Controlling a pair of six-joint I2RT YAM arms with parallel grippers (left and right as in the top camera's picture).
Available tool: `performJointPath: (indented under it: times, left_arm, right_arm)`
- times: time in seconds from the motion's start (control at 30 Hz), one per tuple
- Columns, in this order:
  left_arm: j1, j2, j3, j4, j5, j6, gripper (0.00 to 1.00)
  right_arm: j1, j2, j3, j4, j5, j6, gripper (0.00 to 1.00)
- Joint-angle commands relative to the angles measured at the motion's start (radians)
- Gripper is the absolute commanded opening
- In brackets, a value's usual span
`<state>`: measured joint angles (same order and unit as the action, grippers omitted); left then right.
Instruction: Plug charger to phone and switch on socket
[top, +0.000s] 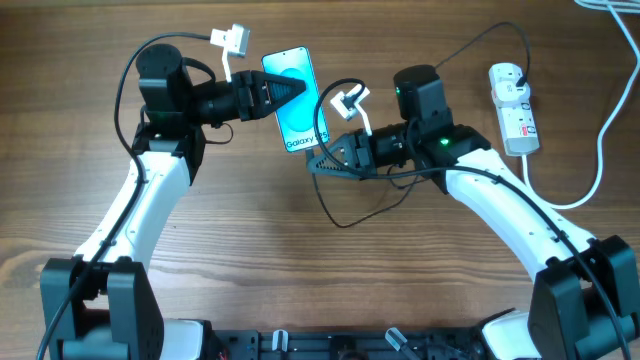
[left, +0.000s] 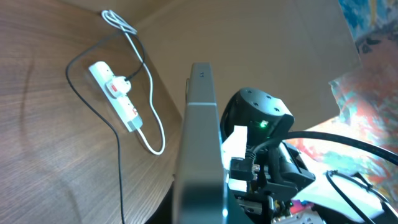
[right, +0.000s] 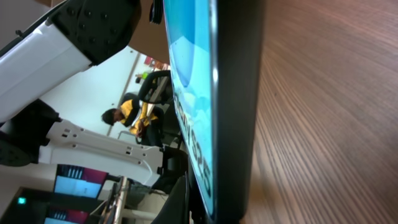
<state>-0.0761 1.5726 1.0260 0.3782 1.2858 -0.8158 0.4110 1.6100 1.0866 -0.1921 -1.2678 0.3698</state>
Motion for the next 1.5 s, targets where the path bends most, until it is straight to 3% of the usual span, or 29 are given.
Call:
performJointPath:
  times: [0.0,0.93,1.03,1.2,1.37,1.47]
  left_arm:
    - [-0.057,-0.019,-0.025,-0.017,0.255,0.016,0.04]
    - [-0.098,-0.019,-0.142,-0.084,0.291,0.028,0.04]
    - [-0.095,-0.019,-0.142,-0.084,0.291,0.027,0.04]
    - [-0.045,-0.019,-0.142,-0.080,0.284,0.027,0.04]
    - [-0.010,-0.019,-0.142,-0.080,0.241,0.027,0.04]
    - [-0.007,-0.018,-0.142,-0.080,0.212,0.039,0.04]
  right_arm:
    - [-0.006,-0.004,0.027,0.047,0.063,0.006,0.05]
    - [-0.006,-0.004,0.062,0.046,0.063,-0.003,0.04]
    - [-0.006,-0.004,0.061,-0.019,0.063,-0.034,0.05]
    - [-0.006,-0.004,0.061,-0.154,0.064,-0.130,0.11]
    - [-0.007,-0.004,0.061,-0.206,0.077,-0.161,0.23]
    - [-0.031,-0.026,0.061,-0.269,0.177,-0.179,0.29]
